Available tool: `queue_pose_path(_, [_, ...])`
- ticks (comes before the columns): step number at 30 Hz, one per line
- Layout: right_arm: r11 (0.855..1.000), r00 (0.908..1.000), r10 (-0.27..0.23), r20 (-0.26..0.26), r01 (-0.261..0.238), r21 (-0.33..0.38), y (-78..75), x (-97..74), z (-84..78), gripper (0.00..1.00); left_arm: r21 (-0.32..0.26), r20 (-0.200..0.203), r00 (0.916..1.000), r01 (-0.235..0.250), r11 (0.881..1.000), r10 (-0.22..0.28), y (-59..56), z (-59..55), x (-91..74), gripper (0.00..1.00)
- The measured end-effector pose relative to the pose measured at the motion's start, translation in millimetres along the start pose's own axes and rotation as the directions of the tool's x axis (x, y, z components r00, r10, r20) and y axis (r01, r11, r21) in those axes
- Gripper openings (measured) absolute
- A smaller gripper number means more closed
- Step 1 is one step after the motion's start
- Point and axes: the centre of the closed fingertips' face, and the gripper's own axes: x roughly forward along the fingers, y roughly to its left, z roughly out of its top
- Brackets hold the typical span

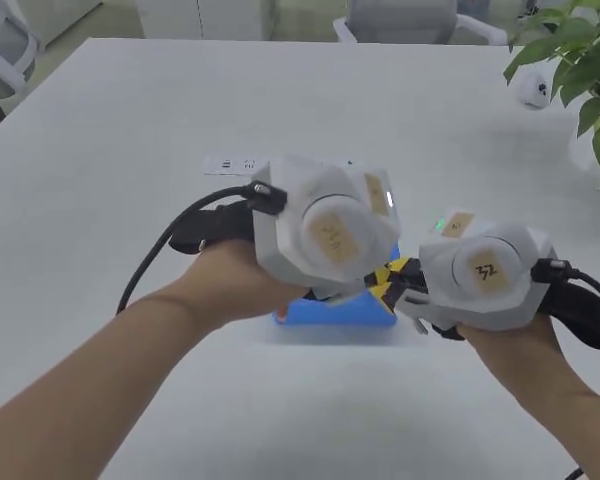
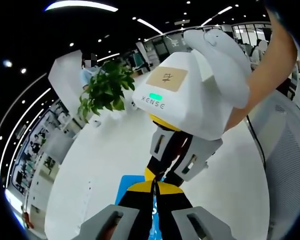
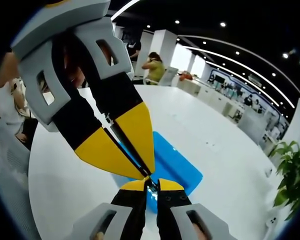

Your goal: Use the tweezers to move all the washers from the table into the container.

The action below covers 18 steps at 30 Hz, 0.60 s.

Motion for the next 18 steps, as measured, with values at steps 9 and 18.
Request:
queue_pose_path(9, [0.999,0.9997,0.000,0.024,0.001,-0.038,9.4,-12.7,4.0,0.04,0.038,0.009,0.9999,-0.004,0.999,0.004,-10.3,6.3,-11.5,0.00])
queue_pose_path(18, [0.998,0.9987,0.032,0.040,-0.029,-0.063,22.8,-23.6,2.7,0.06,0.057,0.011,0.9999,0.004,0.998,-0.004,-24.7,8.1,-24.5,0.00])
